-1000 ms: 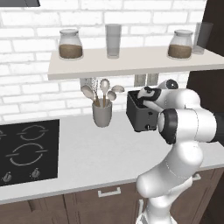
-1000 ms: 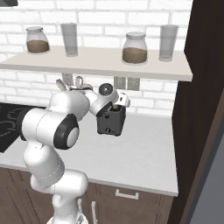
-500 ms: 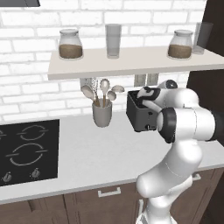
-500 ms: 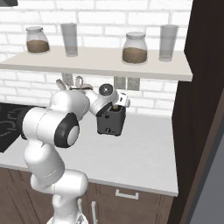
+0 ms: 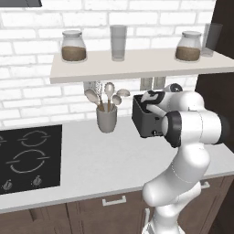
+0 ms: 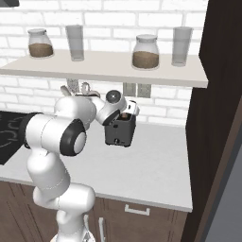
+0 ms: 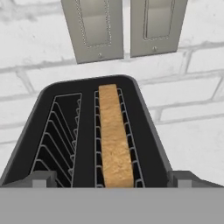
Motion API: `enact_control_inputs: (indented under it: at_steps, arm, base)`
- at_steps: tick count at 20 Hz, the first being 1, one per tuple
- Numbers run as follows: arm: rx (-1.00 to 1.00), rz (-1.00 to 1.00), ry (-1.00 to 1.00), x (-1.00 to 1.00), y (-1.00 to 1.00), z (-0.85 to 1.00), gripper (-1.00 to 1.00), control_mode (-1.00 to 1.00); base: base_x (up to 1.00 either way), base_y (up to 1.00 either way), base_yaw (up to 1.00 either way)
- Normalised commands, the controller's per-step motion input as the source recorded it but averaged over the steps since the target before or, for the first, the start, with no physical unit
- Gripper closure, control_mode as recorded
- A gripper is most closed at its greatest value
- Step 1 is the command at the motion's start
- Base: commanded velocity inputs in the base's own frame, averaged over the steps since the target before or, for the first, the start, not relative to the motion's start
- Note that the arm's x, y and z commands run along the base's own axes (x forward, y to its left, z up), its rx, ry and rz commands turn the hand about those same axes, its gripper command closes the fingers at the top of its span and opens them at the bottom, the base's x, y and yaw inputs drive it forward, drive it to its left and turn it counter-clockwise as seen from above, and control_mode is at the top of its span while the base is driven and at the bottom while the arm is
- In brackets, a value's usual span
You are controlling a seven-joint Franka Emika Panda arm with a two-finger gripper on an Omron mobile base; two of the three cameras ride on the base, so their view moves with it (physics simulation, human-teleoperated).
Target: Start the toaster. Once the lever pops up, take the bread to the plate on the dining counter.
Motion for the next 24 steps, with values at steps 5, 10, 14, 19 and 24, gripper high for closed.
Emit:
enact_control_inputs:
  at_steps: [5,10,14,19,24]
  arm:
    - [0.0,0.0,0.0,0.0,0.0,0.0,-1.0,-1.0]
    - [0.0,0.0,0.0,0.01,0.0,-0.01,-1.0,-1.0]
    - [0.0,0.0,0.0,0.02,0.0,-0.03,-1.0,-1.0]
    - [0.0,0.0,0.0,0.06,0.0,-0.01,-1.0,-1.0]
    - [0.0,0.0,0.0,0.11,0.0,0.0,-1.0,-1.0]
  base:
    - [0.0,0.0,0.0]
    - [0.0,0.0,0.0]
    - [0.0,0.0,0.0]
    - [0.0,0.0,0.0]
    - [0.0,0.0,0.0]
